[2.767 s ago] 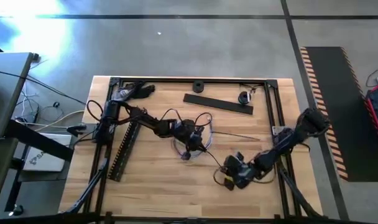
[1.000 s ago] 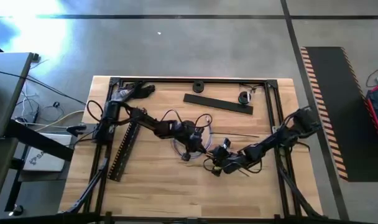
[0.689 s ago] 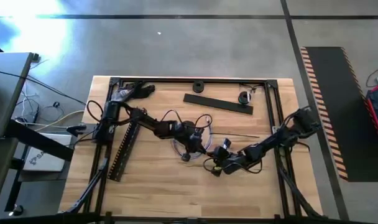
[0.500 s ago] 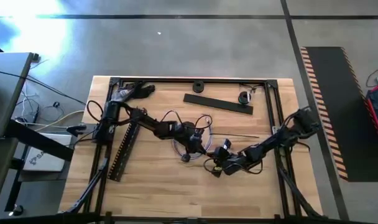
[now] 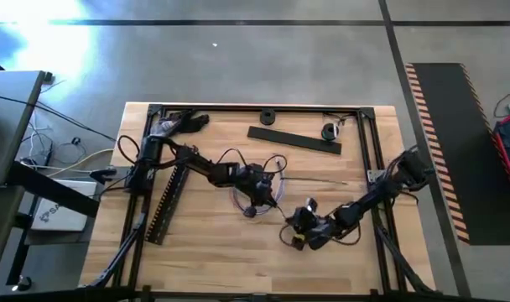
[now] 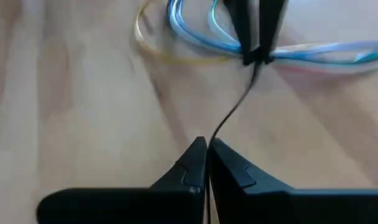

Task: Ziptie cables
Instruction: Insert the cable zip tie into the cable wires, then insert the right cable zip tie into the cable wires

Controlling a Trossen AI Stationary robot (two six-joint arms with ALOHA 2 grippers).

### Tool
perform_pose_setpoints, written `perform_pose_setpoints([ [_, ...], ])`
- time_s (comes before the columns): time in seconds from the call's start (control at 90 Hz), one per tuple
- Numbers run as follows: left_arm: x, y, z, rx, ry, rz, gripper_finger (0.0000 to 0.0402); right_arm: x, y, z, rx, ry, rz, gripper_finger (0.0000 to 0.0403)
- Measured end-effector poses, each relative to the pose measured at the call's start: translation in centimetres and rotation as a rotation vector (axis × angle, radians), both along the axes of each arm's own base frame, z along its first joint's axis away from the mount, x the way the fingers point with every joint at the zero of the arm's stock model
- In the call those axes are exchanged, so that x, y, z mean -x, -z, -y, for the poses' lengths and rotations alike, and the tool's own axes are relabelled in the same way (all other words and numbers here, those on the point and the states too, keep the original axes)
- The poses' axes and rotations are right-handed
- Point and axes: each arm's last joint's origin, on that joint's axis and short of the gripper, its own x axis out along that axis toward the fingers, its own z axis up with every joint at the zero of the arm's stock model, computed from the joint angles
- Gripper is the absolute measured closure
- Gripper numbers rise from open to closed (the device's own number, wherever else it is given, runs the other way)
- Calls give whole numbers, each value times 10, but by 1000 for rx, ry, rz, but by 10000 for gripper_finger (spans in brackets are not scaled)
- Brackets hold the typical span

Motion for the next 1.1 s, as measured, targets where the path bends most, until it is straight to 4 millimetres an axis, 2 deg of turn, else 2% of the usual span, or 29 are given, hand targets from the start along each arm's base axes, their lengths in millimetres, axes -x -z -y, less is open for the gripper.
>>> perform_pose_setpoints([
  [0.111,0,0,-2,1,-5,-4,400,2,-7,-5,35,12,-58,402],
  [0.233,0,0,-3,1,-27,-3,386,5,-29,-2,88,-28,-112,402],
  [0.344,0,-1,-3,9,-40,-12,353,12,-54,7,80,-107,-150,402],
  [0.456,0,-5,-3,27,-54,-13,308,17,-79,16,36,-177,-111,392],
  [0.567,2,-17,-3,39,-63,-6,265,21,-101,24,-21,-245,-66,353],
  [0.711,5,-31,-3,37,-86,-8,232,24,-116,33,-74,-313,-51,278],
  [0.922,6,-39,-5,-11,-143,14,232,29,-126,36,-148,-442,-59,185],
  [1.1,6,-38,-5,-14,-144,11,246,42,-141,47,-339,-459,-92,154],
])
